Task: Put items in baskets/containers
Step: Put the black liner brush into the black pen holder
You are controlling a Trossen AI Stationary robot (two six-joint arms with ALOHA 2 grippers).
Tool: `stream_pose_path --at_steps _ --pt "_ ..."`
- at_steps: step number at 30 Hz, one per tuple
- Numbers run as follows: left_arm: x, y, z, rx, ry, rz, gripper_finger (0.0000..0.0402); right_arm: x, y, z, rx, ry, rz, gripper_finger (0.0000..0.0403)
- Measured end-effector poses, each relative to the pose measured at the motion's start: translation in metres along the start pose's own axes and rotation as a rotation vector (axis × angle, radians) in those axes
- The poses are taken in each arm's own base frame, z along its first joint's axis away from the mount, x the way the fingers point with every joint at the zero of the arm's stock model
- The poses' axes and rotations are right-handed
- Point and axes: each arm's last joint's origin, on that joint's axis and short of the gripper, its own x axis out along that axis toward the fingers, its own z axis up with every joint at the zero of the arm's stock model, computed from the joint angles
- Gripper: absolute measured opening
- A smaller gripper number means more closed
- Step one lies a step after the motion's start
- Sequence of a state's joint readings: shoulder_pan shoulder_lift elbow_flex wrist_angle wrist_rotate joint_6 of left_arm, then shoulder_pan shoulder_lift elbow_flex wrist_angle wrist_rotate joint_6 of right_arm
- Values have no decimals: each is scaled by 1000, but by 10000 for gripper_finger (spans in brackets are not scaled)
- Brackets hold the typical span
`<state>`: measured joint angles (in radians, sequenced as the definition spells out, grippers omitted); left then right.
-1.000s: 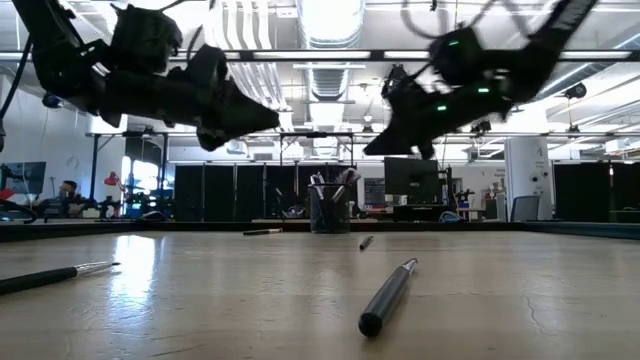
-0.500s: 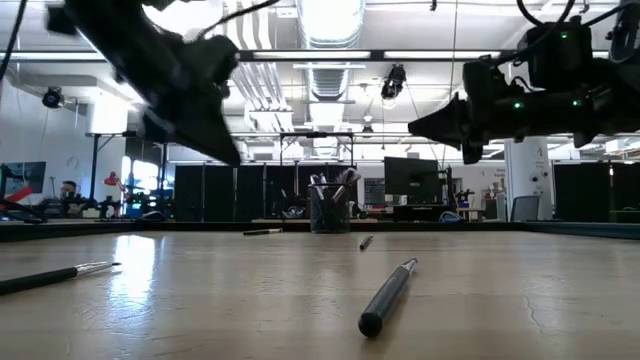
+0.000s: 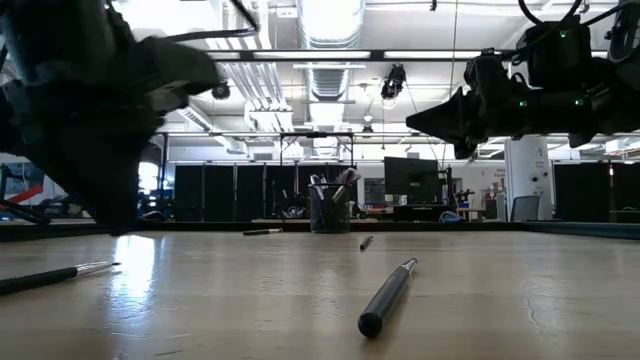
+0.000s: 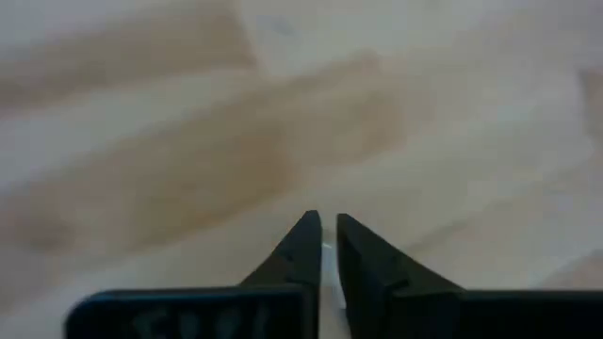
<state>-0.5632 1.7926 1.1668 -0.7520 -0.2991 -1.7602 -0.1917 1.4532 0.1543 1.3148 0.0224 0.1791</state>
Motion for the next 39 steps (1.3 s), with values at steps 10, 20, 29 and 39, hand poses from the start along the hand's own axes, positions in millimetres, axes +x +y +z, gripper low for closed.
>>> stream_pose_path --at_steps 10,20,29,39 --pt "7 -31 -9 -131 57 60 124 -7 0 -7 -7 39 40 8" --pt "13 -30 -13 -274 77 110 139 -15 0 -14 -5 80 75 8" --pt "21 -23 -14 -272 52 133 118 -19 -1 -18 -16 100 87 8" --pt "33 -19 -16 -170 46 176 19 -20 -1 -17 -44 90 88 8"
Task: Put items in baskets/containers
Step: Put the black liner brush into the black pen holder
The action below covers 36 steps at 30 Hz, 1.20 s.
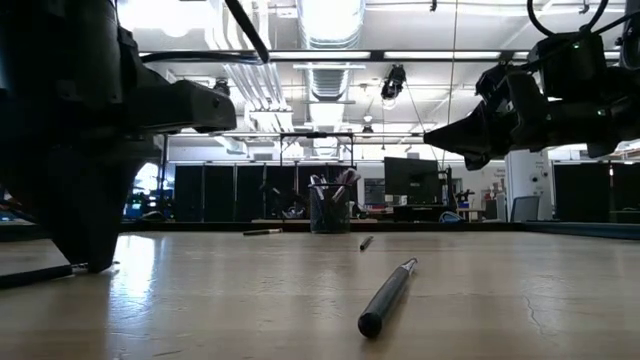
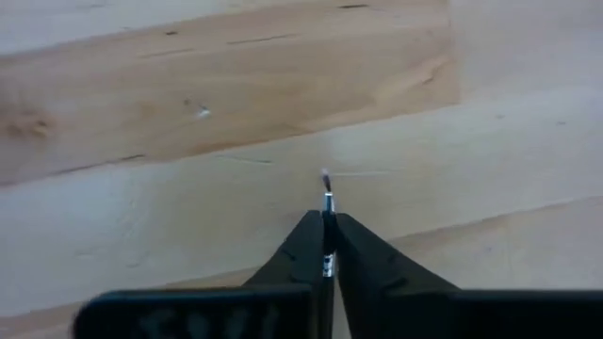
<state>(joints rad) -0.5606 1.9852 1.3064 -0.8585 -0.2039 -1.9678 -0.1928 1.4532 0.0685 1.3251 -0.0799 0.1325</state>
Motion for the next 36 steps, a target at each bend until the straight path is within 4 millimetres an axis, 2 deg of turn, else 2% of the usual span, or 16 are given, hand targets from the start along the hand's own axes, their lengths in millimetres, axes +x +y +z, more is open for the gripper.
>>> stream_pose_path --at_steps 4,7,12,18,23,26,30,33,36 --pt "-10 0 3 35 -55 -54 7 5 0 7 -19 -39 5 8" --pt "-16 0 11 55 -178 -108 3 12 1 13 -52 -65 11 8" --pt "-41 -1 17 93 -300 -230 1 22 1 21 -96 -78 16 8" --pt "-60 -6 26 155 -480 -354 2 36 1 21 -114 18 31 8" --pt "-74 -10 30 222 -660 -425 1 49 5 23 -64 130 189 8" --pt "-86 -12 37 260 -734 -446 1 56 7 23 -5 178 225 8" --pt "-81 -14 51 290 -666 -413 0 63 6 19 10 219 222 9" --pt "-66 -19 64 288 -532 -402 0 65 6 15 18 258 219 9" --pt "-48 -29 67 300 -440 -430 5 65 6 14 16 272 218 9"
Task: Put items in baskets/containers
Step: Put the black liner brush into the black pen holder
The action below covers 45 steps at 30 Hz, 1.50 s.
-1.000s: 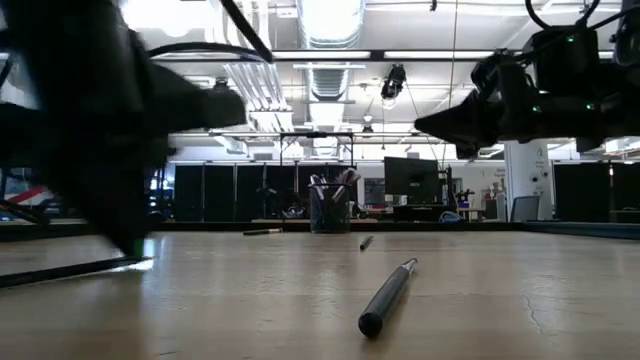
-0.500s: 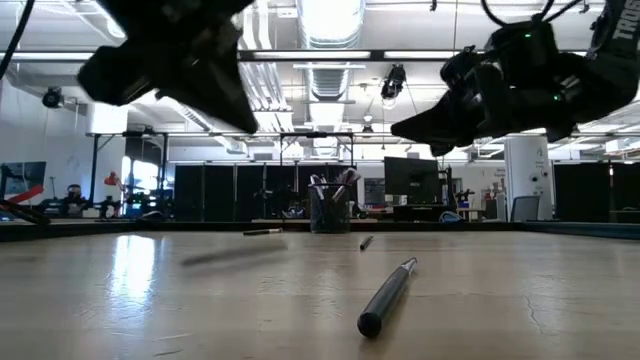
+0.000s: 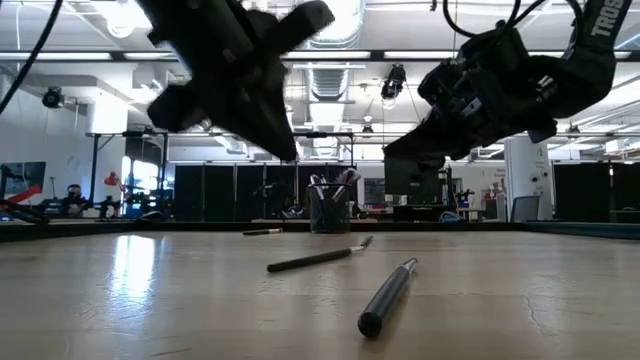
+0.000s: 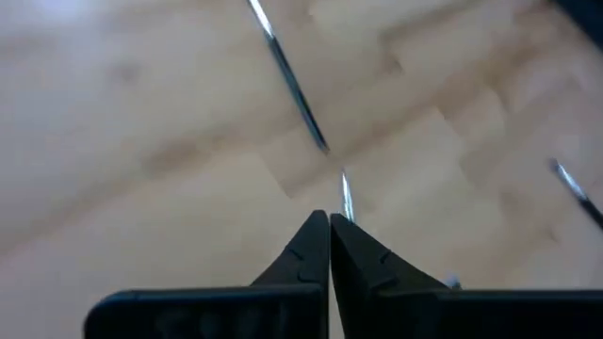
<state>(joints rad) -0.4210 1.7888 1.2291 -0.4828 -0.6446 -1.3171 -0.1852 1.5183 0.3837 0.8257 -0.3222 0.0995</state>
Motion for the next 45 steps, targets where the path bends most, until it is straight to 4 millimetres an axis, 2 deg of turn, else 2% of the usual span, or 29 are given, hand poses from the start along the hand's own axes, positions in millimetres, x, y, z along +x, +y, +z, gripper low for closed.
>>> stream_pose_path --at_steps 4,8,12,16,22,26,32,35,40,45 --pt "11 -10 -16 -35 101 -72 40 -2 0 0 -6 -3 -2 9" --pt "15 -18 -43 -86 184 -74 84 -3 0 -1 -17 0 -2 9" --pt "16 -36 -63 -79 203 -99 118 -3 0 -2 -23 2 -3 9" --pt "27 -51 -77 19 191 -64 135 -3 0 -2 -27 1 -9 9" --pt "40 -64 -87 162 191 117 138 -3 0 -1 -32 -3 -10 9" --pt "47 -69 -93 218 183 145 138 -3 0 0 -33 -9 -10 9" --pt "48 -66 -97 261 175 166 127 -3 0 -1 -31 -11 -9 9" --pt "49 -62 -99 292 177 169 95 -5 1 -4 -28 0 -8 9" --pt "56 -55 -106 355 179 155 15 -5 1 -8 -18 28 -11 9" --pt "54 -50 -115 381 125 145 4 -4 6 -13 0 78 23 13"
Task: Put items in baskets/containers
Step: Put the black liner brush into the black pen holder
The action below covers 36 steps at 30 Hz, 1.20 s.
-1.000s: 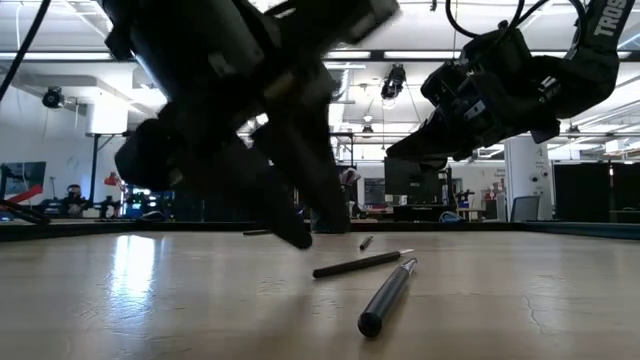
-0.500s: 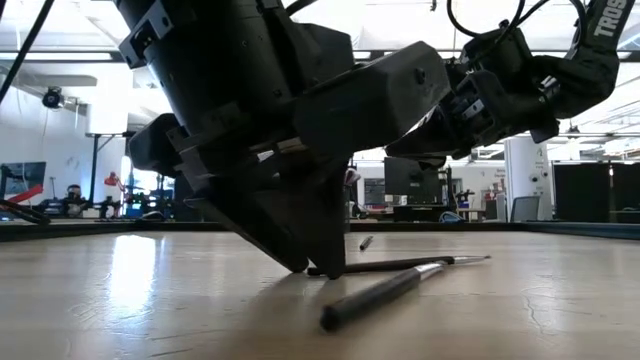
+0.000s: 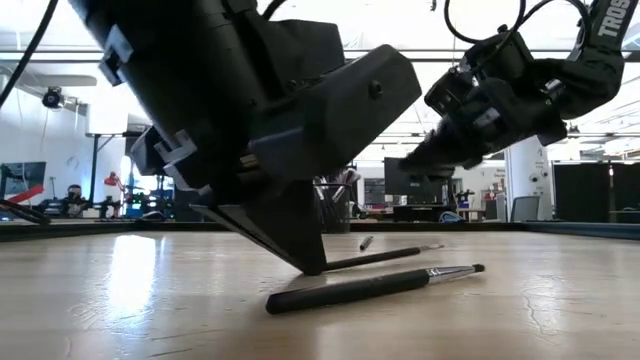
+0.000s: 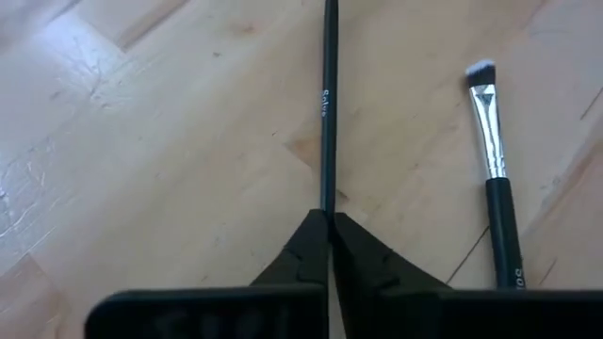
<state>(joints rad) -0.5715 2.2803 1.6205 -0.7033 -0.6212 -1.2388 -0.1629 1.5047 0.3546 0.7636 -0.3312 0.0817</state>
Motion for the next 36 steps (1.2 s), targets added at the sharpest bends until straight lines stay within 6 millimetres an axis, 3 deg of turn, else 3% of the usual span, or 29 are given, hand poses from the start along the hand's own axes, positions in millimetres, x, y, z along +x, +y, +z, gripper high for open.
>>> stream_pose_path --at_steps 7,14,25,36 --pt "-2 -1 -10 0 -59 1 1 5 25 -20 -66 190 121 78" --pt "3 2 -15 11 -69 -12 1 7 40 -24 -99 214 213 140" --pt "7 4 -20 41 -79 -16 0 13 46 -20 -136 197 224 124" --pt "7 4 -20 76 -94 -15 0 52 49 -40 -152 293 242 156"
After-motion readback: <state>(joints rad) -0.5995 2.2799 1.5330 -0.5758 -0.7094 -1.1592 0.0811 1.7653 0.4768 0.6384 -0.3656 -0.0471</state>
